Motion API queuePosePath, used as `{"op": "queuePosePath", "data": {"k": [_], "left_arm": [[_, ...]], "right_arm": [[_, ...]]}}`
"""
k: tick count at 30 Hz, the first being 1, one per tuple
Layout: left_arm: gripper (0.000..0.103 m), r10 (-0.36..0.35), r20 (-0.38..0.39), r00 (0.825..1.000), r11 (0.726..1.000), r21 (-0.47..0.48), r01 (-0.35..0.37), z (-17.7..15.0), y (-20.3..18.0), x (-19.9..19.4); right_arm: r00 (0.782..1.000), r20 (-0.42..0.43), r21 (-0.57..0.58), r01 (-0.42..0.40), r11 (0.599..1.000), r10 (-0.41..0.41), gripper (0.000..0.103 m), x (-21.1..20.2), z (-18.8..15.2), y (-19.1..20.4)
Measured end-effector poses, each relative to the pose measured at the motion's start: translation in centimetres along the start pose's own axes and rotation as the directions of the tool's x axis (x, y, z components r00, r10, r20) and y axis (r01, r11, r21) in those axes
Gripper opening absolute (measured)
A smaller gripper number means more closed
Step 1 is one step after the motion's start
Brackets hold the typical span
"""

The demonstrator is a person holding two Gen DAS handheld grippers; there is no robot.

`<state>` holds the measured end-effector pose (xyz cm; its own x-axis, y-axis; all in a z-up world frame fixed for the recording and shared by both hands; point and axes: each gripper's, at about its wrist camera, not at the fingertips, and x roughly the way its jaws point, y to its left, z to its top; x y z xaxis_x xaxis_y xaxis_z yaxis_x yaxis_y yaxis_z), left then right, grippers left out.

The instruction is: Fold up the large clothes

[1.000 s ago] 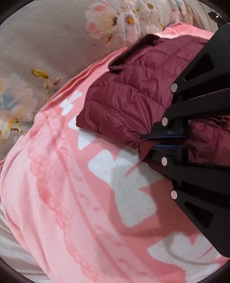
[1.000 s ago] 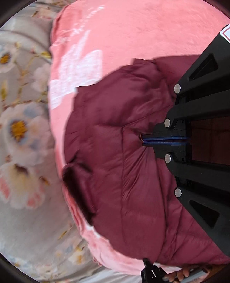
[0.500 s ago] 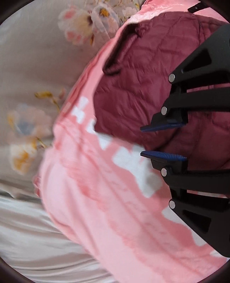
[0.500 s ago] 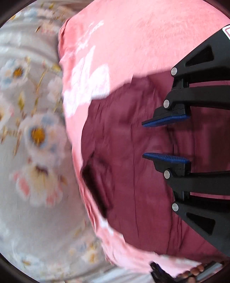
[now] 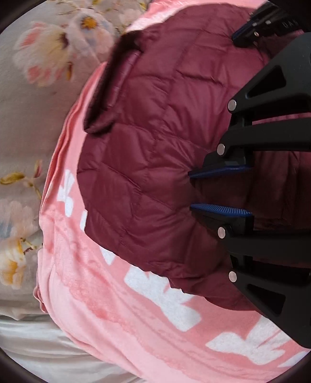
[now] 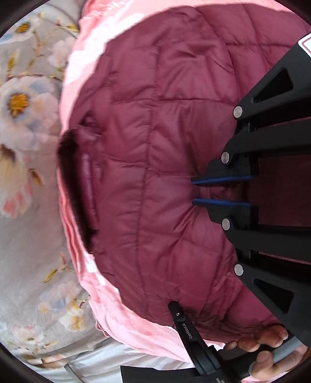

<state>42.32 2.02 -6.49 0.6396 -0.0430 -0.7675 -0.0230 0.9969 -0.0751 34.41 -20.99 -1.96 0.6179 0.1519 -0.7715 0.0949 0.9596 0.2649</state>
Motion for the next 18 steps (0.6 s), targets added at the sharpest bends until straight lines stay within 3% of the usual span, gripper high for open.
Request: {"op": "queuePosePath", "data": {"k": [7, 15, 18], "left_arm": [[0.021, 0.02, 0.009, 1.0, 0.998, 0.064, -0.021, -2.1, 0.0, -0.6], [0.02, 0.07, 0.026, 0.997, 0.991, 0.113, -0.072, -3.1, -0.7, -0.9], [0.02, 0.05, 0.034, 0.998, 0.994, 0.099, -0.053, -2.7, -0.4, -1.7]], "right_arm": [[1.0, -0.026, -0.022, -0.015, 1.0, 0.014, 0.008, -0.7, -2.5, 0.5], [0.998, -0.025, 0.006, -0.063, 0.998, 0.064, 0.007, -1.3, -2.4, -0.6], [0.996, 0.007, 0.014, -0.088, 0.996, 0.088, 0.014, -2.9, -1.8, -1.1]]}}
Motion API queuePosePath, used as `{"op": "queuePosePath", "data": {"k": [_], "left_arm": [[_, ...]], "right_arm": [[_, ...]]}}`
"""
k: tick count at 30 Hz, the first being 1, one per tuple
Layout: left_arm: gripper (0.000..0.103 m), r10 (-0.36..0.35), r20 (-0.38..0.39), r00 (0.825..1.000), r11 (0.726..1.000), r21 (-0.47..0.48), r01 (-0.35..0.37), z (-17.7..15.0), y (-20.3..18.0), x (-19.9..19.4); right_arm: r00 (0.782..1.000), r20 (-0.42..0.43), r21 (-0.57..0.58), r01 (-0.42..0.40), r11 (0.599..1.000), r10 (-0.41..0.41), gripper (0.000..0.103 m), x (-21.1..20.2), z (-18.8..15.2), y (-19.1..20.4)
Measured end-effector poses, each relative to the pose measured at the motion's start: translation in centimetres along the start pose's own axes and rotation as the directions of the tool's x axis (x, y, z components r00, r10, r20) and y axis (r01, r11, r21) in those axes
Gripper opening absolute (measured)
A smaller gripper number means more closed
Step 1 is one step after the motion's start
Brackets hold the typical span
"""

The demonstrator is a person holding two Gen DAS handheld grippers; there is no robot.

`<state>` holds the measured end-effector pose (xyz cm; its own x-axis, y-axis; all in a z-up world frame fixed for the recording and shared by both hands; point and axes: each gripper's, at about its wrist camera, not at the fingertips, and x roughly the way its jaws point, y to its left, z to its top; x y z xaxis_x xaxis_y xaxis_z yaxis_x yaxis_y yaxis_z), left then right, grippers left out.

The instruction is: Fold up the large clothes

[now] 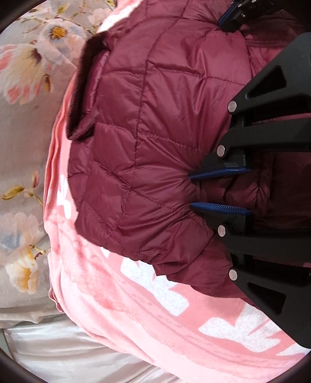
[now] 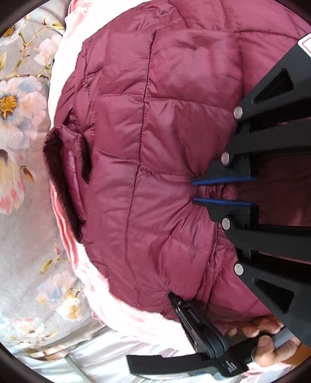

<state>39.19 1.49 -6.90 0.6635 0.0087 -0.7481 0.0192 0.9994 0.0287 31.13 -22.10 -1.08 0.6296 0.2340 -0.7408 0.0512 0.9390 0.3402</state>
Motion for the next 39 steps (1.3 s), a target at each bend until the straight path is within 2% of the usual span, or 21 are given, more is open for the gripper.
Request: {"op": "queuePosePath", "data": {"k": [3, 5, 7, 10, 12, 15, 19, 23, 31, 36, 38, 39], "left_arm": [[0.03, -0.092, 0.024, 0.995, 0.994, -0.061, 0.094, 1.1, 1.2, -1.5], [0.048, -0.148, 0.05, 0.988, 0.983, -0.102, 0.152, 2.3, 1.6, -2.4], [0.05, -0.217, 0.065, 0.974, 0.964, -0.146, 0.224, 4.0, 1.6, -2.9], [0.05, -0.318, 0.068, 0.946, 0.919, -0.225, 0.325, 6.3, 1.1, -2.8], [0.05, -0.36, 0.073, 0.93, 0.892, -0.263, 0.366, 7.7, 0.4, -2.4], [0.05, -0.376, 0.075, 0.923, 0.881, -0.28, 0.382, 8.9, -0.8, -1.8], [0.05, -0.415, 0.043, 0.909, 0.857, -0.315, 0.407, 9.6, -2.2, -0.1], [0.051, -0.431, 0.004, 0.902, 0.843, -0.354, 0.404, 9.8, -3.0, 1.9], [0.051, -0.504, -0.038, 0.863, 0.771, -0.47, 0.429, 10.6, -3.9, 6.0], [0.05, -0.51, -0.046, 0.859, 0.753, -0.507, 0.419, 10.8, -4.2, 7.4], [0.05, -0.506, -0.042, 0.861, 0.753, -0.507, 0.418, 10.9, -4.3, 7.7], [0.049, -0.506, -0.04, 0.861, 0.754, -0.506, 0.42, 10.9, -4.4, 7.8]], "right_arm": [[0.999, 0.05, 0.014, -0.003, 1.0, 0.002, 0.02, -1.7, 1.4, -0.9], [0.997, 0.075, 0.044, -0.014, 0.999, 0.011, 0.023, -2.2, 2.7, -1.8], [0.995, 0.095, 0.081, -0.024, 0.996, 0.017, 0.024, -2.3, 4.2, -2.9], [0.992, 0.127, 0.139, -0.039, 0.99, 0.021, 0.025, -2.1, 6.5, -4.5], [0.989, 0.143, 0.171, -0.057, 0.984, 0.032, 0.026, -1.7, 7.9, -5.5], [0.987, 0.153, 0.197, -0.082, 0.977, 0.052, 0.034, -1.2, 9.0, -6.1], [0.985, 0.153, 0.21, -0.113, 0.971, 0.082, 0.042, -0.7, 10.0, -6.2], [0.983, 0.148, 0.238, -0.141, 0.961, 0.107, 0.051, 0.4, 11.0, -6.3], [0.972, 0.124, 0.39, -0.235, 0.89, 0.202, 0.053, 4.0, 12.2, -7.8], [0.969, 0.103, 0.428, -0.248, 0.869, 0.226, 0.053, 6.0, 12.5, -8.1], [0.97, 0.101, 0.408, -0.245, 0.88, 0.223, 0.048, 6.2, 12.6, -7.7], [0.972, 0.097, 0.392, -0.236, 0.889, 0.215, 0.041, 6.3, 12.7, -7.3]]}}
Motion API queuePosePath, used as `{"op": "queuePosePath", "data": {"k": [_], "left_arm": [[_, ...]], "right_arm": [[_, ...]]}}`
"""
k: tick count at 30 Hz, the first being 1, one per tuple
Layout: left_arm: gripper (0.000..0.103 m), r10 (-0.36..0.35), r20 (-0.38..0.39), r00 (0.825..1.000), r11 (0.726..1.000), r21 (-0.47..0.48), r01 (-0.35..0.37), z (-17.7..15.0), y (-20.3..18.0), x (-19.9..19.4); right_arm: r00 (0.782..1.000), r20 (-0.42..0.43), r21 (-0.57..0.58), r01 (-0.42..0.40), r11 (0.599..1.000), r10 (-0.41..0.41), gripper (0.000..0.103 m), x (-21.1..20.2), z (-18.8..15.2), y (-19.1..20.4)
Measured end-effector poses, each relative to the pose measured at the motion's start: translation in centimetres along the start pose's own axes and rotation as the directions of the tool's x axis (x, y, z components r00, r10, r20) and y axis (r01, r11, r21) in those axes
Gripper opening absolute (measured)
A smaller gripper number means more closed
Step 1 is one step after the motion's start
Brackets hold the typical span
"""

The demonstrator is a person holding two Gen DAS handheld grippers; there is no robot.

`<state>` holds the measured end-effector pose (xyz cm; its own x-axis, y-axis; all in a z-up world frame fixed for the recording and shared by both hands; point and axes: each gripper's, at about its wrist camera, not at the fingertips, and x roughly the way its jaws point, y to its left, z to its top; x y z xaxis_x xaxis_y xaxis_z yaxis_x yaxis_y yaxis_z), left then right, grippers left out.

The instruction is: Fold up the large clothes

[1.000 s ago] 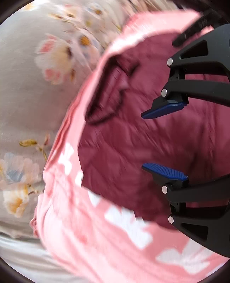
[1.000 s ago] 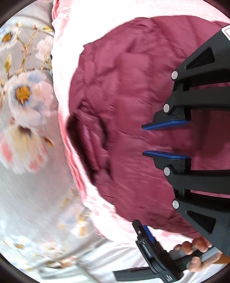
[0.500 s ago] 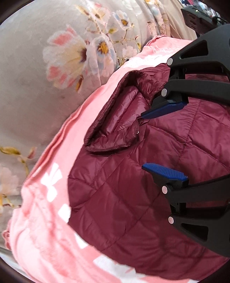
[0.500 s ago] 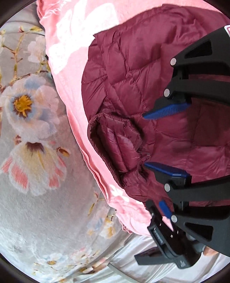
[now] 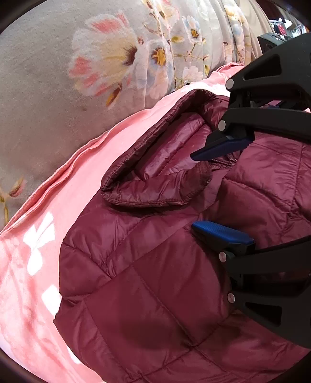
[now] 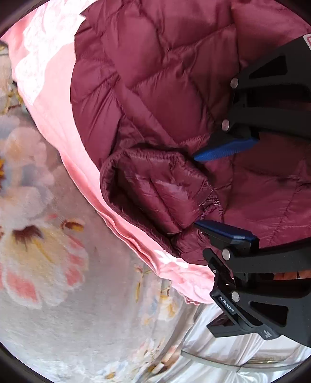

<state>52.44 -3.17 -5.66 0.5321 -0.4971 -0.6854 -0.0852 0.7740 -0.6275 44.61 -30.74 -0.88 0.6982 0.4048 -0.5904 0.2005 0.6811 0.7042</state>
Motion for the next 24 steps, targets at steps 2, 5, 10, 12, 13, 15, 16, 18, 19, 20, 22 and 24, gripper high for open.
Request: {"op": "queuePosePath", "data": {"k": [2, 5, 10, 12, 13, 15, 16, 18, 19, 20, 22, 24], "left_arm": [[0.045, -0.005, -0.006, 1.0, 1.0, 0.008, 0.005, 0.1, -0.2, 0.2], [0.039, -0.023, -0.007, 1.0, 0.999, 0.028, 0.023, 0.2, -1.0, 0.5], [0.013, 0.009, -0.002, 1.0, 0.993, 0.117, -0.008, 0.4, -2.7, 0.9], [0.01, 0.007, 0.026, 1.0, 0.99, 0.14, -0.011, 0.5, -3.0, 0.2], [0.009, 0.003, 0.043, 0.999, 0.988, 0.153, -0.01, 0.5, -3.1, -0.5], [0.008, -0.009, 0.064, 0.998, 0.984, 0.18, -0.002, 0.3, -2.9, -1.9], [0.008, -0.007, 0.078, 0.997, 0.979, 0.201, -0.009, 0.1, -2.8, -2.6], [0.008, 0.01, 0.092, 0.996, 0.971, 0.236, -0.032, -0.3, -2.5, -3.3], [0.008, 0.03, 0.094, 0.995, 0.968, 0.246, -0.052, -0.6, -2.2, -3.4], [0.008, 0.046, 0.092, 0.995, 0.965, 0.253, -0.068, -0.8, -1.8, -3.1], [0.008, 0.083, 0.08, 0.993, 0.96, 0.262, -0.101, -1.2, -1.5, -2.0], [0.008, 0.103, 0.068, 0.992, 0.958, 0.262, -0.117, -1.6, -0.9, -1.3]], "right_arm": [[1.0, 0.001, -0.034, 0.015, 0.999, -0.015, 0.034, 0.3, 0.0, 0.5], [1.0, 0.001, -0.075, 0.03, 0.997, -0.03, 0.019, 0.7, 0.1, 1.1], [0.998, 0.061, -0.171, 0.034, 0.985, -0.024, 0.003, -0.6, 0.1, 2.6], [0.996, 0.09, -0.216, 0.03, 0.976, -0.01, 0.003, -1.8, 0.0, 3.1], [0.995, 0.104, -0.246, 0.025, 0.969, 0.001, 0.003, -2.7, -0.3, 3.2], [0.993, 0.116, -0.285, 0.048, 0.957, -0.016, 0.003, -3.5, -0.8, 3.1], [0.994, 0.107, -0.295, 0.07, 0.953, -0.04, 0.003, -3.5, -1.0, 2.7], [0.993, 0.083, -0.289, 0.1, 0.952, -0.079, 0.003, -3.0, -1.2, 1.6], [0.993, 0.066, -0.281, 0.111, 0.953, -0.097, 0.003, -2.5, -1.2, 1.0], [0.993, 0.044, -0.268, 0.121, 0.956, -0.113, 0.003, -1.9, -1.3, 0.3], [0.99, 0.012, -0.254, 0.141, 0.957, -0.143, 0.003, -0.7, -1.7, -0.6], [0.987, 0.004, -0.26, 0.159, 0.952, -0.164, 0.002, 0.0, -1.9, -1.0]]}}
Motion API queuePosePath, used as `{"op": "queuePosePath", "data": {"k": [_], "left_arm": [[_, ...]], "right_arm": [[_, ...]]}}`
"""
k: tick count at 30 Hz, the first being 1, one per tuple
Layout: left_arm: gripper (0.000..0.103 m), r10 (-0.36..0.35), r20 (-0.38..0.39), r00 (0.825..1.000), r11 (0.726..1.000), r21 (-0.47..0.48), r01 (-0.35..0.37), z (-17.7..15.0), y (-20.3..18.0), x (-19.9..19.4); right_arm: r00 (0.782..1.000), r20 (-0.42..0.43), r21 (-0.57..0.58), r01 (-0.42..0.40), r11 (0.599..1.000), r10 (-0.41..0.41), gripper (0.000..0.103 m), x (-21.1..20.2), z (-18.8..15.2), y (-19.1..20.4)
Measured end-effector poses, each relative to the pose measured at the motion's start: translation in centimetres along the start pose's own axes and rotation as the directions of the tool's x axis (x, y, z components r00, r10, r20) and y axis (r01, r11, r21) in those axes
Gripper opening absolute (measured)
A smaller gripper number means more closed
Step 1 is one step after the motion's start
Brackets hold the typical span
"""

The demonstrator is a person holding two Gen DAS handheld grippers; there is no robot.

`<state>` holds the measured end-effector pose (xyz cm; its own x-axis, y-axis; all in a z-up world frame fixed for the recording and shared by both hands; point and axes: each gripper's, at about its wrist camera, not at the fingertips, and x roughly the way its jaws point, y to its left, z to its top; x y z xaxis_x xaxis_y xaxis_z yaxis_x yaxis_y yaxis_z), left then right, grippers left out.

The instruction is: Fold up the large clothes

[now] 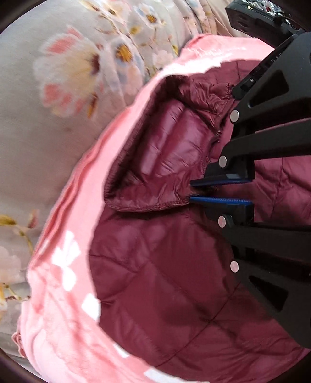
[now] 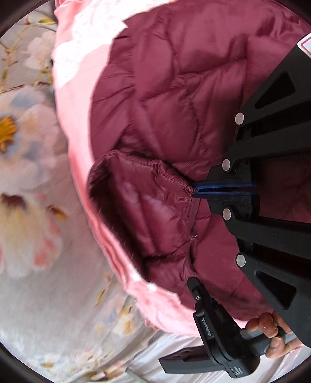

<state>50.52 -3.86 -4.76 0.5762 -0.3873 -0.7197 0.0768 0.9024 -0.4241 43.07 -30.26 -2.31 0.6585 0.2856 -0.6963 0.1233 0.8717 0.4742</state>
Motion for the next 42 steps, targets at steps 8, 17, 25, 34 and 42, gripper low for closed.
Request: {"op": "queuePosePath", "data": {"k": [8, 17, 25, 34, 42], "left_arm": [[0.008, 0.051, -0.004, 0.999, 0.997, 0.05, -0.051, -1.5, 0.5, 1.7], [0.008, 0.128, 0.038, 0.991, 0.981, 0.142, -0.132, -2.5, -0.7, 2.3], [0.011, 0.123, 0.052, 0.991, 0.983, 0.132, -0.129, -2.4, -0.5, 1.8], [0.04, 0.097, 0.084, 0.992, 0.987, 0.12, -0.106, -2.4, -0.4, -1.6], [0.062, 0.003, 0.14, 0.99, 0.999, 0.037, -0.009, 2.0, -1.6, -5.7]], "right_arm": [[0.998, -0.03, -0.036, 0.052, 0.998, -0.053, 0.001, 1.7, -0.8, -0.2], [0.992, -0.021, -0.092, 0.119, 0.989, -0.121, 0.001, 2.7, -1.1, 1.0], [0.996, -0.014, -0.082, 0.09, 0.993, -0.091, 0.002, 2.6, -1.1, 0.9], [0.998, 0.07, -0.026, 0.013, 1.0, -0.011, 0.028, -2.6, -1.7, -0.4], [0.983, 0.162, 0.045, -0.089, 0.995, 0.081, 0.05, -5.5, 1.9, 0.5]]}}
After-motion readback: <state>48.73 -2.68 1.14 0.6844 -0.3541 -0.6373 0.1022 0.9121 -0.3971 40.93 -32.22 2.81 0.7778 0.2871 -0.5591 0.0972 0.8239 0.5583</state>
